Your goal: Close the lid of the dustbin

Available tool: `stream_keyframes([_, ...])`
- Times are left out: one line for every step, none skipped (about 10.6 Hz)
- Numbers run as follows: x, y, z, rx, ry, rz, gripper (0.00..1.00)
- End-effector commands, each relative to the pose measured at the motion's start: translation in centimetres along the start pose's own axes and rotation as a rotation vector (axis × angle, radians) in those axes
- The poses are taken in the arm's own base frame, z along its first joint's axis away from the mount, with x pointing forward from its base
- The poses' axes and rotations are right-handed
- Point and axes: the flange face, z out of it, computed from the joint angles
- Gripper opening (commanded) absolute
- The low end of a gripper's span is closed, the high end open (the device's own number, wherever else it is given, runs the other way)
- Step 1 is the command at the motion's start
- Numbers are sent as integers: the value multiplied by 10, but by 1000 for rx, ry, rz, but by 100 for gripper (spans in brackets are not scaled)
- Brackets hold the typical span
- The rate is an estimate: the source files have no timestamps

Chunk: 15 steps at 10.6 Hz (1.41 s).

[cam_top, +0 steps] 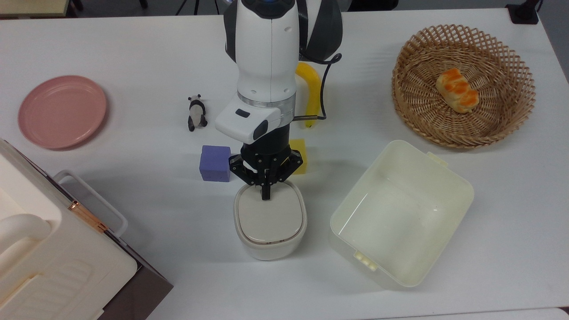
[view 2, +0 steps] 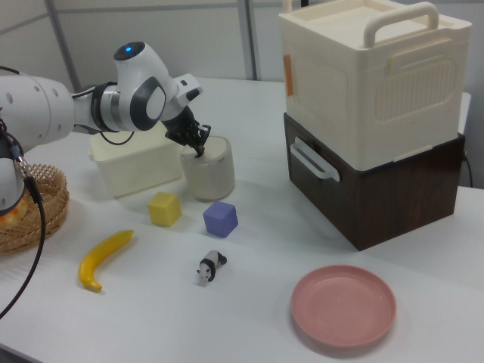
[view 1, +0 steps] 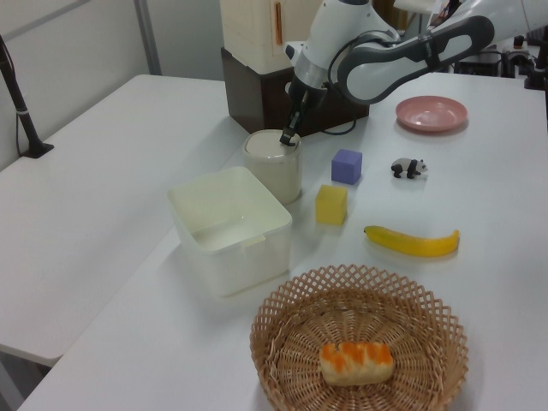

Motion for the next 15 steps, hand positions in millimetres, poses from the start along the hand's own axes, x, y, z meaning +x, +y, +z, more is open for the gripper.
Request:
stream_keyframes([-16, -5, 18, 3, -60, -23, 0])
stream_keyframes([-13, -3, 10, 6, -55, -16, 0])
stream_keyframes([-12, -2, 2, 7, -81, -12, 0])
stream_keyframes([-11, 2, -13, 8, -112, -8, 0])
stream_keyframes([-11, 4, -34, 10, -147, -6, 0])
stream_keyframes([-13, 7, -55, 11, -175, 2, 0])
stream_keyframes([-14, 10, -73, 13, -197, 12, 0])
stream_keyframes([-15, 13, -87, 15, -210, 18, 0])
stream_keyframes([-16, 16, -97, 14, -219, 22, 0])
stream_keyframes([-18, 23, -111, 11, -231, 32, 0])
stream_keyframes([-23, 28, -127, 10, -264, 42, 0])
stream_keyframes([-30, 32, -149, 12, -301, 49, 0])
stream_keyframes([-36, 39, -167, 14, -326, 62, 0])
stream_keyframes([-41, 41, -182, 16, -339, 69, 0])
stream_keyframes([-46, 49, -196, 10, -346, 111, 0])
